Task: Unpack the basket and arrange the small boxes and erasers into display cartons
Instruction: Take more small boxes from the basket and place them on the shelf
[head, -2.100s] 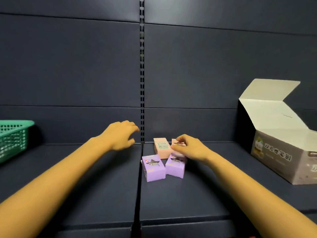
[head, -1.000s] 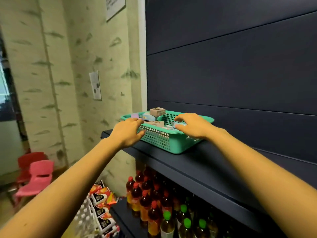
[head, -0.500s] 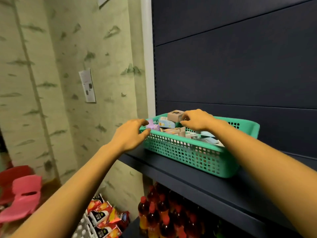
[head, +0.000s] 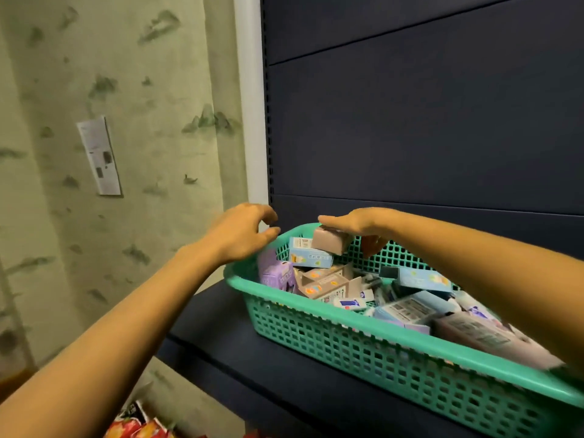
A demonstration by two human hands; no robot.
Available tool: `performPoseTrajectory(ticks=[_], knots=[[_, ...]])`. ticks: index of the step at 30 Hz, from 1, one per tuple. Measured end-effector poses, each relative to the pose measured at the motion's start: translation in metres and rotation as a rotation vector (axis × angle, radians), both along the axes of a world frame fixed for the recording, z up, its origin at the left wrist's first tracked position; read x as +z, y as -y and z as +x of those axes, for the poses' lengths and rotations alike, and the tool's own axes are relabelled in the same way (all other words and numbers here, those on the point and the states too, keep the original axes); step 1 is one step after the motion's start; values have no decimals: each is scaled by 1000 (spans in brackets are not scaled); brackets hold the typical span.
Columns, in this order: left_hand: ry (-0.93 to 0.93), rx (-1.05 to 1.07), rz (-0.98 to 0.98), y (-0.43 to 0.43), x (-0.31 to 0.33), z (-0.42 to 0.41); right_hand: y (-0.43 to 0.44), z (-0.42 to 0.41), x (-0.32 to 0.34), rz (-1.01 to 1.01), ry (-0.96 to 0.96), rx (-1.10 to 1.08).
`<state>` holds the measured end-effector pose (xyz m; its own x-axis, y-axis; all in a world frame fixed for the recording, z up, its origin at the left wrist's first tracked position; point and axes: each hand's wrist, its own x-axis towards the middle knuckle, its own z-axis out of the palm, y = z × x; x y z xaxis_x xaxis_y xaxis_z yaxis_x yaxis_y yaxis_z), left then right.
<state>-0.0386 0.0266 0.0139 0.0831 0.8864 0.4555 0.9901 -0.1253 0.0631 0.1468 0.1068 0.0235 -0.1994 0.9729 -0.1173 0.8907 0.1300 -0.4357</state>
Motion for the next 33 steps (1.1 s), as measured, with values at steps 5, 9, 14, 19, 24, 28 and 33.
performPoseTrajectory(ticks=[5,9,14,19,24,28,33], knots=[[-107,-89,-97,-43,1,-14,-23,-11,-12,-86,-177,-28],[-211,-174,-185,-68,5,-13,-24,-8,-7,-9,-367,-121],[-270,-259,-223,-93,9,9,-15,5,2,124,-494,-251],[-345,-402,-414,-105,-2,24,12,28,8,189,-565,-331],[-180,-563,-280,-104,3,30,54,58,9,275,-615,-402],[92,-724,-216,-91,20,44,92,86,7,363,-697,-451],[268,-915,-217,-64,34,85,139,128,3,425,-717,-533]])
